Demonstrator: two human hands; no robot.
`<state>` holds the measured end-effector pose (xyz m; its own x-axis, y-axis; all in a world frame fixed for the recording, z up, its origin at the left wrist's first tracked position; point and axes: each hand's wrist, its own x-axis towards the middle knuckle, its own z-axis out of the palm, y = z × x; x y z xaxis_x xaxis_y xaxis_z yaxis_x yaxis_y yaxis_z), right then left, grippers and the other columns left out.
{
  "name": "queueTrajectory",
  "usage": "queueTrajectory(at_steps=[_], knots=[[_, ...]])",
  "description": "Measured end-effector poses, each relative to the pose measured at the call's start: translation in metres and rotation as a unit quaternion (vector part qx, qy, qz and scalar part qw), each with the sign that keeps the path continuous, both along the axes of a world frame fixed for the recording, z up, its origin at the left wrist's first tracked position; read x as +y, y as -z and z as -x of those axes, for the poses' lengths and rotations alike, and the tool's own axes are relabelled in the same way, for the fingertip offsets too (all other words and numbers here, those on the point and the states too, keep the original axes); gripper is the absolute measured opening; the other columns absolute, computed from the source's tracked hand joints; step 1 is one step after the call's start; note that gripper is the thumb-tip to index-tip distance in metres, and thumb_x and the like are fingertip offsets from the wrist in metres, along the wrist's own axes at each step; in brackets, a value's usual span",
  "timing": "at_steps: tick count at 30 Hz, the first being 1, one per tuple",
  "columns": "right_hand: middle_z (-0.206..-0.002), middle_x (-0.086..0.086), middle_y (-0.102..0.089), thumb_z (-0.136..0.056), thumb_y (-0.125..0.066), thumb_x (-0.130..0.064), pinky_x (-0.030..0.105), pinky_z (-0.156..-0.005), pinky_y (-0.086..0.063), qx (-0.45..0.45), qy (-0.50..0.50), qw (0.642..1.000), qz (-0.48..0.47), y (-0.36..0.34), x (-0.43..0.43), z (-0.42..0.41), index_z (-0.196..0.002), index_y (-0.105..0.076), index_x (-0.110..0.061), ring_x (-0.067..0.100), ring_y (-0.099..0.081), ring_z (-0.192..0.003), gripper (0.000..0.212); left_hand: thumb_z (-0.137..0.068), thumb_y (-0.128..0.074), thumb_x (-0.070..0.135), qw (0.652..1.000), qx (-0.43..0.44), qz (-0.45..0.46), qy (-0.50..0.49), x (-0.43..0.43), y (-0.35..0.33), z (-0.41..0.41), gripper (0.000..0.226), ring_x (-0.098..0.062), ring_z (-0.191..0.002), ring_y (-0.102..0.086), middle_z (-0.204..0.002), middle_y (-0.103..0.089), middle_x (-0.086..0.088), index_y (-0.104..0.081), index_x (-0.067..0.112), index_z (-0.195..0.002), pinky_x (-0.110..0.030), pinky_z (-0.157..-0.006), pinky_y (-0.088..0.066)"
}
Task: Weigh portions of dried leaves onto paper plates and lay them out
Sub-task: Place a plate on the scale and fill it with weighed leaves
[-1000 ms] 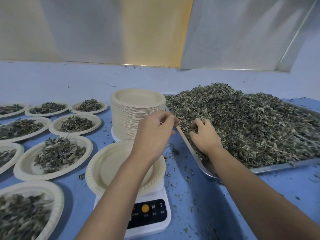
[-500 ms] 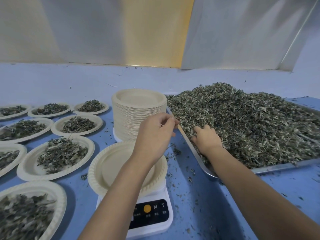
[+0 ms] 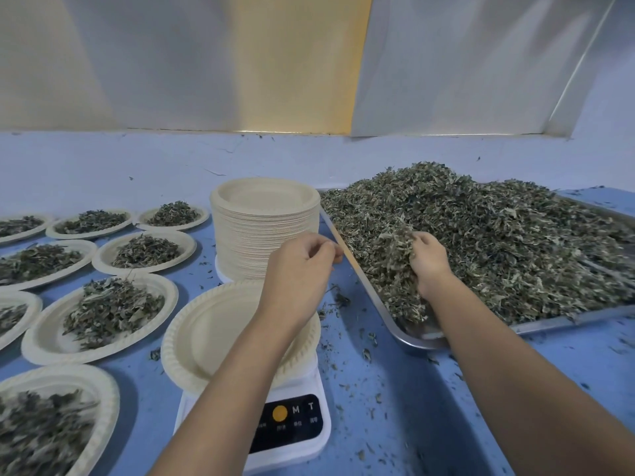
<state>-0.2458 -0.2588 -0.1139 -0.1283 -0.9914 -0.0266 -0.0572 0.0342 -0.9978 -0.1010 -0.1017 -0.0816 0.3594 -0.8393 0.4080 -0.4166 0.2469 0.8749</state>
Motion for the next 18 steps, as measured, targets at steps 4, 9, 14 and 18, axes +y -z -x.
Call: queueTrajectory(at_steps=[4, 9, 14, 18], knots=[[-0.107, 0.023, -0.057, -0.103, -0.029, -0.008, 0.033, -0.066, -0.036, -0.111, 0.008, 0.993, -0.046, -0.007, 0.0, 0.005, -0.115, -0.058, -0.018, 0.021, -0.042, -0.082, 0.033, -0.09, -0.049, 0.016, 0.998, 0.054, -0.008, -0.029, 0.0, -0.001, -0.002, 0.03, -0.007, -0.081, -0.064, -0.08, -0.07, 0.014, -0.068, 0.03, -0.071, -0.029, -0.076, -0.05], [-0.107, 0.004, -0.062, -0.102, -0.036, -0.007, 0.03, -0.073, -0.053, -0.238, -0.005, 0.97, -0.046, -0.026, 0.005, 0.006, -0.11, -0.06, -0.02, 0.018, -0.059, -0.092, 0.028, -0.09, -0.049, 0.012, 0.981, 0.189, -0.042, -0.025, 0.001, -0.005, -0.01, 0.028, -0.01, -0.081, -0.065, -0.08, -0.072, 0.005, -0.069, 0.018, -0.073, -0.025, -0.072, -0.048], [-0.1, 0.006, -0.067, -0.101, -0.042, -0.009, 0.029, -0.076, -0.054, -0.286, -0.062, 0.956, -0.01, -0.057, 0.03, -0.007, -0.098, -0.059, -0.016, 0.017, -0.063, -0.088, 0.019, -0.091, -0.05, 0.012, 0.961, 0.267, -0.074, -0.007, 0.008, -0.009, -0.015, 0.021, -0.011, -0.075, -0.064, -0.086, -0.07, -0.001, -0.069, 0.012, -0.081, -0.021, -0.068, -0.05], [-0.102, 0.01, -0.067, -0.102, -0.036, -0.007, 0.034, -0.082, -0.056, -0.314, -0.109, 0.943, -0.004, -0.074, 0.057, -0.026, -0.099, -0.059, -0.015, 0.021, -0.065, -0.091, 0.024, -0.092, -0.048, 0.01, 0.939, 0.335, -0.078, -0.007, 0.016, -0.012, -0.023, 0.018, -0.012, -0.069, -0.062, -0.085, -0.066, -0.003, -0.065, 0.007, -0.088, -0.017, -0.057, -0.052]])
